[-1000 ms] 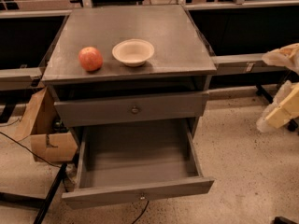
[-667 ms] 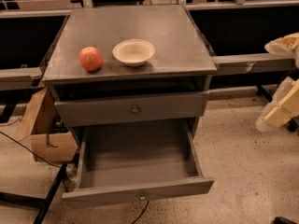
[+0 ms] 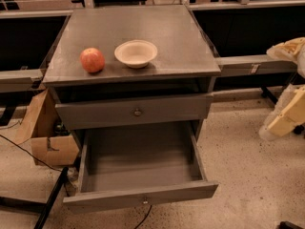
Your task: Close middle drawer
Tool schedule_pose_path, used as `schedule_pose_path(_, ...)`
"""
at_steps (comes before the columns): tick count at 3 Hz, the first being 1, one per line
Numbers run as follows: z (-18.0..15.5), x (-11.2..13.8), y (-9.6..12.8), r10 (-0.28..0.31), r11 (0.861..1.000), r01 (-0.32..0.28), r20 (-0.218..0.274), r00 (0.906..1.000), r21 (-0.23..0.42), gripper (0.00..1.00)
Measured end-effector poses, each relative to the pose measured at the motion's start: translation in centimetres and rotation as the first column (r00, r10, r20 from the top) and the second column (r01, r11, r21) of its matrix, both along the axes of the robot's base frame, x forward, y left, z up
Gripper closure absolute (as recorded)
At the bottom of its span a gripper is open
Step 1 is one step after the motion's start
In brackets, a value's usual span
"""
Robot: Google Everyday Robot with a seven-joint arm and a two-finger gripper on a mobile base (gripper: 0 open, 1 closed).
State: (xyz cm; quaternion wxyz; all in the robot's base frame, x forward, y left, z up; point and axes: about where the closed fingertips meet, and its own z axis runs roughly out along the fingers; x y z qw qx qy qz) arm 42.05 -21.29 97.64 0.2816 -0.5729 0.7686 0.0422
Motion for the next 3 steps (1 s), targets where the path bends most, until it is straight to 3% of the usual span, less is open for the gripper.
schedule_pose_path(1,-3.7,0.6,0.8,-0.001,0.998,-0.002,-0.046,0.9989,-0.065,0.00)
schedule_pose_path(3,-17.7,4.0,0.2,0.003,0.992,-0.016,-0.103,0.9946,-0.127,0.00)
